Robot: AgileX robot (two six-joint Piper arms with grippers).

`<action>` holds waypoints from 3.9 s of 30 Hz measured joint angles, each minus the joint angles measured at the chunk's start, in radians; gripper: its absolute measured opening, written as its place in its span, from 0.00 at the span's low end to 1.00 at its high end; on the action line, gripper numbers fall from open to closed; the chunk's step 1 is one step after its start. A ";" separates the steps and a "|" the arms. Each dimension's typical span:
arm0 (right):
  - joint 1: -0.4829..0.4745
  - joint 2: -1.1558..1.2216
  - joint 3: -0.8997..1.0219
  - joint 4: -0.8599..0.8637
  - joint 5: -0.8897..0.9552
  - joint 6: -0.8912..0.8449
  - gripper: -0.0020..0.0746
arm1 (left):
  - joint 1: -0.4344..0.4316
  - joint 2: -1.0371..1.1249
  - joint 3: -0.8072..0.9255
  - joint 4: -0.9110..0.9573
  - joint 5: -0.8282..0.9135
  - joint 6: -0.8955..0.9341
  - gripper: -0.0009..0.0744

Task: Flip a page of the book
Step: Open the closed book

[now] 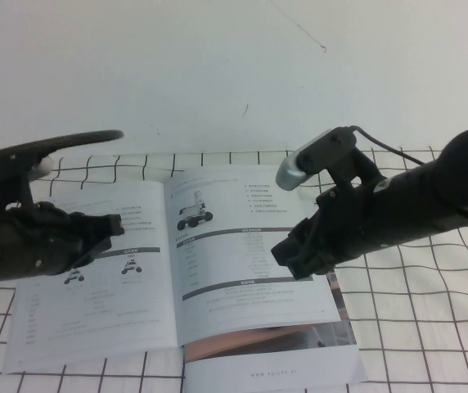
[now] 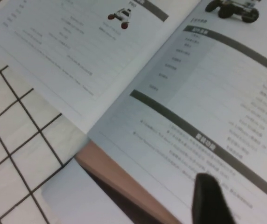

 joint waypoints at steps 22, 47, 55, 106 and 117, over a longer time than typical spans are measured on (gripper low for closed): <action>-0.144 0.407 -0.318 -0.088 0.190 0.250 0.62 | 0.000 0.298 -0.006 -0.048 -0.045 0.075 0.01; -0.144 0.453 -0.322 -0.116 0.175 0.248 0.62 | 0.000 0.309 -0.098 -0.055 0.065 0.133 0.01; -0.144 0.457 -0.324 -0.085 0.184 0.244 0.62 | 0.000 0.422 -0.107 -0.058 0.070 0.148 0.01; -0.183 0.524 -0.421 0.067 0.353 0.184 0.62 | 0.002 0.470 -0.125 -0.106 0.114 0.172 0.01; -0.183 0.528 -0.421 0.338 0.385 0.033 0.62 | 0.002 0.472 -0.125 -0.119 0.114 0.178 0.01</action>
